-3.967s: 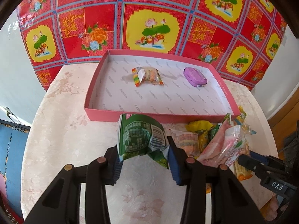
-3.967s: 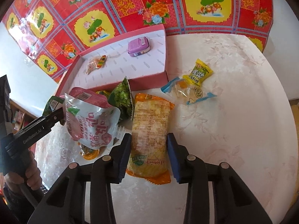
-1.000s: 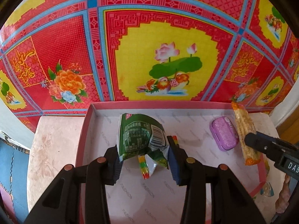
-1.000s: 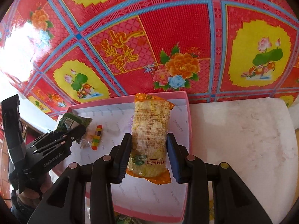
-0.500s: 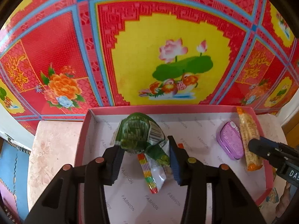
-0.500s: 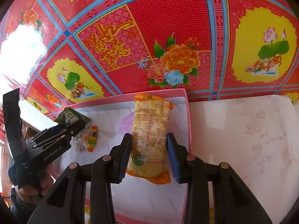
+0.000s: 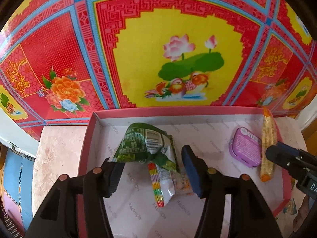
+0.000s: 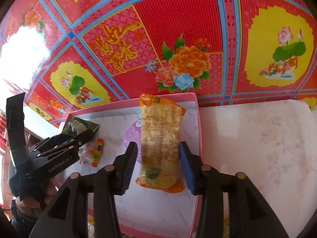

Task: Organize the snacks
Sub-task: 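Open the left tool dropping the green bag while the right tool releases the cracker packet in the tray, then withdraw both tools from the tray toward the snacks on the table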

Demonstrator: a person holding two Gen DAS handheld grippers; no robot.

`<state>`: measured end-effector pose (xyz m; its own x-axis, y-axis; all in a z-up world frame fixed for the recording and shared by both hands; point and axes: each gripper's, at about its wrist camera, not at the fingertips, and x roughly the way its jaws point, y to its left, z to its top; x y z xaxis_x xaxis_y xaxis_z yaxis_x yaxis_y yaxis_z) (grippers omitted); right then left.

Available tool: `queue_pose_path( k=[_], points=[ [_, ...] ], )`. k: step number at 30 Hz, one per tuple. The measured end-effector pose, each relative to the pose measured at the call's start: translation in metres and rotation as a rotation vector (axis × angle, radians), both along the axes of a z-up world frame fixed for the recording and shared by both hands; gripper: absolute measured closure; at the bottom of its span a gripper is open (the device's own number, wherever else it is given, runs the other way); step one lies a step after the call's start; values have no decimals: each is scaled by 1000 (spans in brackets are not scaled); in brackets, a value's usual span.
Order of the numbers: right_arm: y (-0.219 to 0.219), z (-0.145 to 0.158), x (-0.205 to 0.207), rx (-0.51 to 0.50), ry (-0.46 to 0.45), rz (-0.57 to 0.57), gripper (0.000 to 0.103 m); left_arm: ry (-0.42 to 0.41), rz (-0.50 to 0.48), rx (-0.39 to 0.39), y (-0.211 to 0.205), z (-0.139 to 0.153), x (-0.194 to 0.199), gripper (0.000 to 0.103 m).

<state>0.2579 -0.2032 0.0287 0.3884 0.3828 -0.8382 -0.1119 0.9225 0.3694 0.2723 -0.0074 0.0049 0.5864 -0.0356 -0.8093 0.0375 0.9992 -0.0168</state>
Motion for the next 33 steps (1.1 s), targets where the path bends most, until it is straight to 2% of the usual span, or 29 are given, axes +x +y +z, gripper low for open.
queue_pose_path(
  k=[9,21,27,33],
  points=[
    [-4,18,-14,27,-21,-24,48,-13,-7,-40,6,11,-31,43],
    [-10,35,-40,38,-35,-33,47,-37,5,-44,4,30,-73,43],
    [-13,45,-55,40,-44,-37,47,-47,3,-57,3,50,-98,43],
    [-16,47,-70,33,-40,-39,47,-43,-7,-64,7,44,-105,43]
  ],
)
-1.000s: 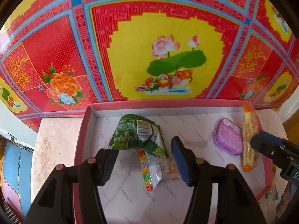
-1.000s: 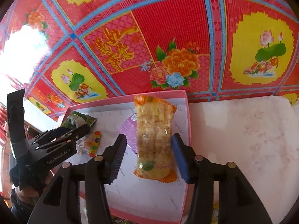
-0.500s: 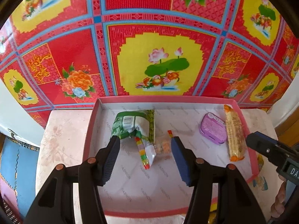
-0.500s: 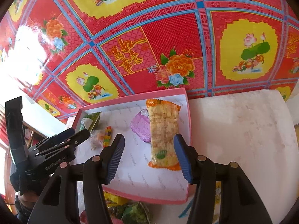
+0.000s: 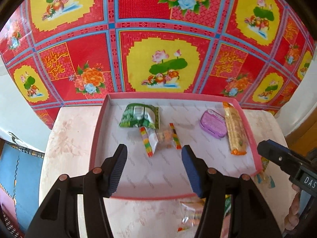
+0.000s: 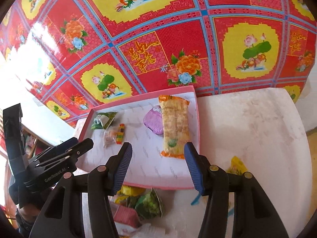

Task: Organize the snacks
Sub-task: 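Withdraw both tools from the tray toward the snacks on the table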

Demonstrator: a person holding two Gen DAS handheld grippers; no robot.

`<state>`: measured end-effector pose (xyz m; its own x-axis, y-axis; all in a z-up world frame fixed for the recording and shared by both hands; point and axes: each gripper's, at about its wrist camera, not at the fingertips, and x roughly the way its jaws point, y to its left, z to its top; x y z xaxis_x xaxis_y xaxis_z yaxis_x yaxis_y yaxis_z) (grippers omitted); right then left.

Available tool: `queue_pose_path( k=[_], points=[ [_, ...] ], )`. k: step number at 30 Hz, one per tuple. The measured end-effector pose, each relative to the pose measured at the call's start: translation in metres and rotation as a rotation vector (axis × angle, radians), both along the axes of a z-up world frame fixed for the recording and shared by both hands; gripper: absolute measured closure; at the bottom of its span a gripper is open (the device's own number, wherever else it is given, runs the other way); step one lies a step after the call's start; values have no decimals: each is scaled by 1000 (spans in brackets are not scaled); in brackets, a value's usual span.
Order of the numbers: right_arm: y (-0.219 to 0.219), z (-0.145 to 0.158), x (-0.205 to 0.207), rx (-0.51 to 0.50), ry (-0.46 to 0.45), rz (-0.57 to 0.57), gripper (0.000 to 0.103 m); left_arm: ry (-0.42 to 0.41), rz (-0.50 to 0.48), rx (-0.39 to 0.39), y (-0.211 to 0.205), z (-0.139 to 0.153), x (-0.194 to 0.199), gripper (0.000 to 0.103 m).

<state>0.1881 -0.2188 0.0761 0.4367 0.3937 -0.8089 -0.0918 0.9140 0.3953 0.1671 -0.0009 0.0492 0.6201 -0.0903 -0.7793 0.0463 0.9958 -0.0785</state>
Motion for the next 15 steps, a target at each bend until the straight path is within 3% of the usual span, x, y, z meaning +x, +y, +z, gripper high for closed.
queue_pose_path(
  k=[15],
  points=[
    [-14,5,-42,-27,7,-7,47,17,-51,-40,-6,-3,-36,43]
  ],
)
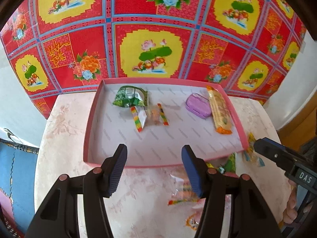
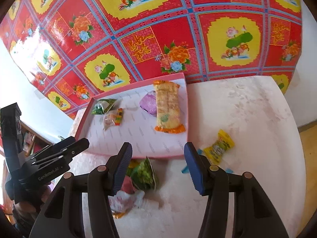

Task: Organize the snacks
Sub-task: 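Withdraw both tools from the tray toward the snacks on the table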

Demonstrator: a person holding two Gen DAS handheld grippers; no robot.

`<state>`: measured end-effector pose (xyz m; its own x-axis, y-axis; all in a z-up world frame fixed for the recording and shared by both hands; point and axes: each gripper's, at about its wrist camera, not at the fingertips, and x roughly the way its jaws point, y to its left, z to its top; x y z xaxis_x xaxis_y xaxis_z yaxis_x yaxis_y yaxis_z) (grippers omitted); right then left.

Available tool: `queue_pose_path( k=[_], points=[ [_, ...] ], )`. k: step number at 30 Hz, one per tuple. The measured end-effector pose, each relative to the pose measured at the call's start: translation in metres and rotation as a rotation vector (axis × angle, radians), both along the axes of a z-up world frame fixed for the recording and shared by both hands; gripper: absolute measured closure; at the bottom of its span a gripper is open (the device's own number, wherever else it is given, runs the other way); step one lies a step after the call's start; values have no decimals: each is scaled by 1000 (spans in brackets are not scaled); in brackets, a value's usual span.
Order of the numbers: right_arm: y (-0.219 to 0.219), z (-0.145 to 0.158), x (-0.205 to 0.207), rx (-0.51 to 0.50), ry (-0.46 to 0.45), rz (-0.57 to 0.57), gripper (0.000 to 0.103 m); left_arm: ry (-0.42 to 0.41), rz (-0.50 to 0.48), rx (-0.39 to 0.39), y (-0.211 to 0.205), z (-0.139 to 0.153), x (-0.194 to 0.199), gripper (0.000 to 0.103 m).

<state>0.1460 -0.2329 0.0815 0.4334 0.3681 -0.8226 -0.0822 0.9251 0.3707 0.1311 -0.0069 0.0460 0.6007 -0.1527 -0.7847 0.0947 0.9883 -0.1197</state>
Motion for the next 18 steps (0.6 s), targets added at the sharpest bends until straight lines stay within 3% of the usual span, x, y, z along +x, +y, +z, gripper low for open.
queue_pose_path(
  k=[7,18],
  points=[
    [-6,-3,-19,-21,12,-6,47,11,-28,-45,-1,1,-13,43],
    [-22,-14,-37,-67,32,-32,47,0,-76,-52,-7,6,-32,43]
  ],
)
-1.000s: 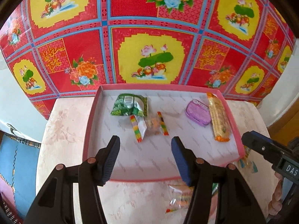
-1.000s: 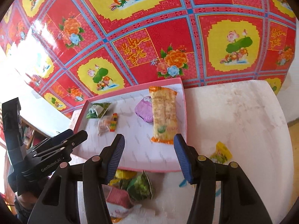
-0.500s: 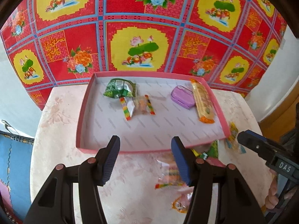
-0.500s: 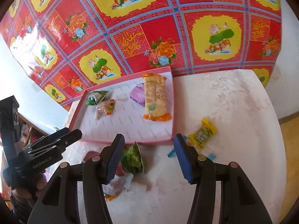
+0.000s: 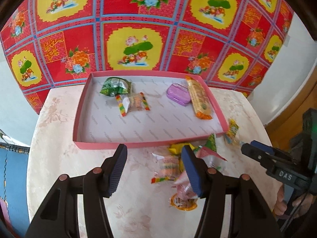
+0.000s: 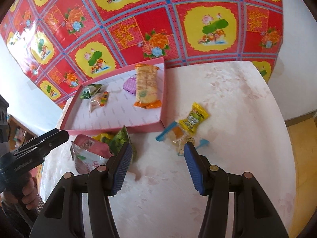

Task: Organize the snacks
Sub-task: 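Withdraw both tools from the tray toward the snacks on the table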

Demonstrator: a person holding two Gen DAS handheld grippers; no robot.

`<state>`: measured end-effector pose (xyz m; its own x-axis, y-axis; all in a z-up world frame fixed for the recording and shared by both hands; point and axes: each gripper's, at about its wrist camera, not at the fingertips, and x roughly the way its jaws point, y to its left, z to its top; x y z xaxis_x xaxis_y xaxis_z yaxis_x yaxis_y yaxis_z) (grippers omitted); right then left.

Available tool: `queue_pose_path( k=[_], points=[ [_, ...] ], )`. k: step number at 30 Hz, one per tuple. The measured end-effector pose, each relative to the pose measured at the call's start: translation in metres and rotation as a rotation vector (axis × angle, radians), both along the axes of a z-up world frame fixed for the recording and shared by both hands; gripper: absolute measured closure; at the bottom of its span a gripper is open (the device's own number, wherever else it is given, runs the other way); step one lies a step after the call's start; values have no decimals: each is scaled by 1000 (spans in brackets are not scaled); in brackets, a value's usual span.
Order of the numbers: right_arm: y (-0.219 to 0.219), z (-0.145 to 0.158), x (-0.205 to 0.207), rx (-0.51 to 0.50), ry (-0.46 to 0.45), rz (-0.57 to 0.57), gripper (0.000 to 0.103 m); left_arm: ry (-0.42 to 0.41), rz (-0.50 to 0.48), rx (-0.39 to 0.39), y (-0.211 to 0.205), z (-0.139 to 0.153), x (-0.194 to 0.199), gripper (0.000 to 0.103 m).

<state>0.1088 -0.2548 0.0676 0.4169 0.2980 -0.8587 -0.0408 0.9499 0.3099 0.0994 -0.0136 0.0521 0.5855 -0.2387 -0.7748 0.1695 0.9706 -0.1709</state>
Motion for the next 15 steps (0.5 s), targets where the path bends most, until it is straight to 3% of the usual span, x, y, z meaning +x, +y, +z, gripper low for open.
queue_pose_path(
  k=[15],
  points=[
    [-11,-10,-10,8,23,-15,47,0,-144,-9,-34,1,-18,42]
  ],
)
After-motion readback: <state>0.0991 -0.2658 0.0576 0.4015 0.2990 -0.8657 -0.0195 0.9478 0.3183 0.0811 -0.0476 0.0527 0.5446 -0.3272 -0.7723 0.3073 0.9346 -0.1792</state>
